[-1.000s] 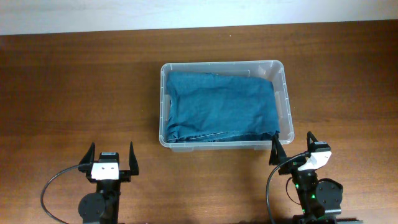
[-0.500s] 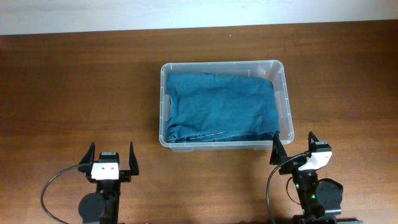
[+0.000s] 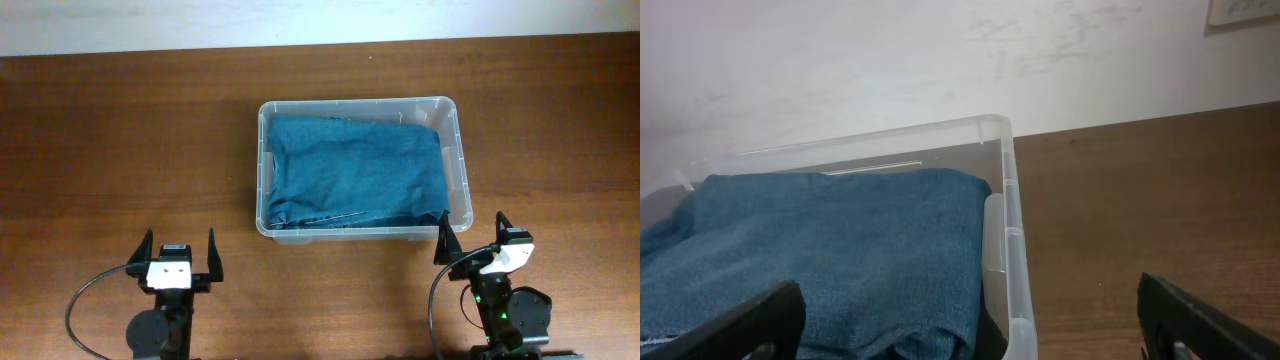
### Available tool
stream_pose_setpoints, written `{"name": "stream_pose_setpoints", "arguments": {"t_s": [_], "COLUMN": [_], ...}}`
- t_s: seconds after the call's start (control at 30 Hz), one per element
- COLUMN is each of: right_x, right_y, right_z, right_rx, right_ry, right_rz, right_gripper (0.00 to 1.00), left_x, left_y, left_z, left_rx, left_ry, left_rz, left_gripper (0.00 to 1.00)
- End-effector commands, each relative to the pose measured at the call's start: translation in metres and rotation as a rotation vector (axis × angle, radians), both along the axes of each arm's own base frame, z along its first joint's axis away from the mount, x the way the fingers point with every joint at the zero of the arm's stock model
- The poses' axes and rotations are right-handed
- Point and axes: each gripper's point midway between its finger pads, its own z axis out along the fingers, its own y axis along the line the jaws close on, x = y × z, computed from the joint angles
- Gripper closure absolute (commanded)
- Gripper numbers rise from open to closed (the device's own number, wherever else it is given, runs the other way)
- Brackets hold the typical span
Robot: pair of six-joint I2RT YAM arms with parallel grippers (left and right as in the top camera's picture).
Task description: Pack container
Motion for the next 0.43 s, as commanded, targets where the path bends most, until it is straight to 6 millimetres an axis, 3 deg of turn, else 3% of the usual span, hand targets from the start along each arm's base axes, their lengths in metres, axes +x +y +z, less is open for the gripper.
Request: {"name": "stream_pose_setpoints", "arguments": {"t_s": [0.0,0.4], "right_x": [-0.0003,-0.0003], "right_y": [-0.0002,-0.0002], "right_z": [-0.002,-0.0019], "right_rx": [-0.014,-0.014], "right_ry": [0.001,0.001], "right_rz": [-0.004,-0.004], "right_gripper": [0.02,0.02], "left_x": [-0.0001,-0.0001], "left_y": [-0.0027,-0.0028], "left_z": [-0.0007,-0.0007], "left_rx": [0.012,0.012], "left_ry": [-0.003,-0.003], "left_rz": [-0.015,-0.015], "left_gripper": [0.01,0.01]}}
